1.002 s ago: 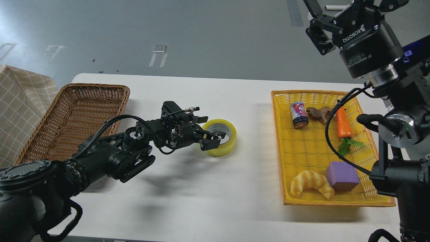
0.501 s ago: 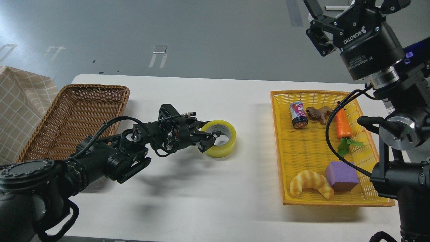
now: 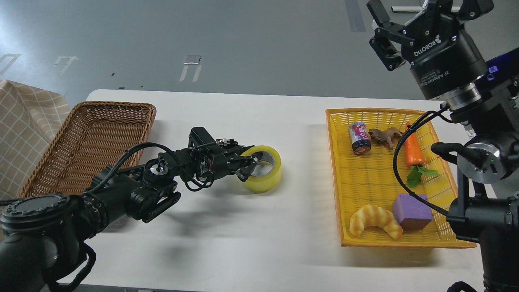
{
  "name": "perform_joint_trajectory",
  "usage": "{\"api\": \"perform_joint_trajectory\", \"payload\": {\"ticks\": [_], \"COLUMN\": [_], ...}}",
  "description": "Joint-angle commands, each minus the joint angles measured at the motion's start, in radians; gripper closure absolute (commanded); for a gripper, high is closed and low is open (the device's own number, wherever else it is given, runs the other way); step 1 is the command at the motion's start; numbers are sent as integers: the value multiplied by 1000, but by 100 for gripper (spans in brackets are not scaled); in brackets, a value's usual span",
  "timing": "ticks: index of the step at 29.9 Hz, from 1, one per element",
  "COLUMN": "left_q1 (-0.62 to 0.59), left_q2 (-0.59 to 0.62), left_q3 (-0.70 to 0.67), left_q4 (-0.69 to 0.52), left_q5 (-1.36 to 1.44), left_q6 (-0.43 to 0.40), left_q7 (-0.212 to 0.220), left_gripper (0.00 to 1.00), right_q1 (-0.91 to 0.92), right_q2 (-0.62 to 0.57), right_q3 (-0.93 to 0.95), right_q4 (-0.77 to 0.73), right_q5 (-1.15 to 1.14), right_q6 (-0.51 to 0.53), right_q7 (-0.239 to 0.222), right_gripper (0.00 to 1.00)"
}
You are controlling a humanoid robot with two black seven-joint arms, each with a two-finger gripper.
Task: Place and transfer tape with both arms
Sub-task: 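Reach the left gripper to the tape roll and grasp its rim, then lift the tape with the left gripper and carry it over the wicker basket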
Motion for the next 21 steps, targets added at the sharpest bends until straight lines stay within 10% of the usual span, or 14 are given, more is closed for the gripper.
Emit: {"api": "perform_joint_trajectory", "payload": {"ticks": [1, 21], "left_q1": [-2, -138], "left_q2": [-5, 8], "left_q3": [-1, 1], "left_q4": [-3, -14], "left_q5": [-15, -84], "left_q6": [0, 11], "left_q7": [-11, -11], "left_gripper": [86, 97], "right_q1": [-2, -3], "right_q2": [0, 0], "right_q3": [0, 0], "right_q4": [0, -2], "right_q5": [0, 0], "right_q6": [-2, -2], "right_q7": [0, 0], "right_gripper": [0, 0]}}
